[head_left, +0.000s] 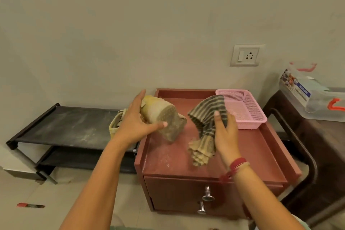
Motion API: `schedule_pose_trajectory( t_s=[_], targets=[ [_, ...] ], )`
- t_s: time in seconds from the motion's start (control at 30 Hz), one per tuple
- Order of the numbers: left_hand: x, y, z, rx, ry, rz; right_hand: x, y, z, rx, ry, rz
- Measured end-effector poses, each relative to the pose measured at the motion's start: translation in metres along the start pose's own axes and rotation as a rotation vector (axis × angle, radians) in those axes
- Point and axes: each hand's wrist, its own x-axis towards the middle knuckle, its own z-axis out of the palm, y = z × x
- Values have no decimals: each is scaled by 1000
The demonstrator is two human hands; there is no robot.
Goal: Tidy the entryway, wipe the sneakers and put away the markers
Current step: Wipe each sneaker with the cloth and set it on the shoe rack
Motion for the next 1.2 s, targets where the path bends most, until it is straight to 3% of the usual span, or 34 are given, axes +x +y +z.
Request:
schedule_pose_trajectory(
  t_s=[0.1, 0.23, 0.4, 0.5, 0.63, 0.7, 0.8, 0.93, 1.0, 1.1, 1.13, 1.2],
  targets=[
    [-12, -16, -2, 110, -59, 86, 9, 4, -7, 23, 26, 0],
    [-31, -32, -6, 197, -146, 138, 4, 10, 8, -62, -79, -86],
    [-50, -46, -3, 256, 18, 151, -33, 4, 60, -97, -356, -224],
    [-55, -54, -9, 235, 102, 168, -65, 1, 85, -255, -572, -449],
    [-56, -69, -23, 293, 144, 123, -79, 8, 90, -622, -703, -923],
    [-54, -78, -25, 291, 144, 127, -71, 13, 88, -711, -722, -1025],
    [-47, -83, -22, 263, 130, 133, -66, 16, 90, -553, -724, -801],
    [-42, -85, -19, 227, 142, 111, -66, 11, 102, -210, -615, -305],
    [-44, -88, -18, 230, 126, 110, -68, 9, 98, -333, -634, -341],
    [-45, -88, -19, 241, 79, 124, -75, 14, 87, -523, -747, -619],
    [-45, -87, -19, 244, 76, 116, -70, 16, 86, -501, -765, -596],
    [-46, -85, -20, 245, 86, 83, -54, 18, 85, -372, -693, -361]
  ],
)
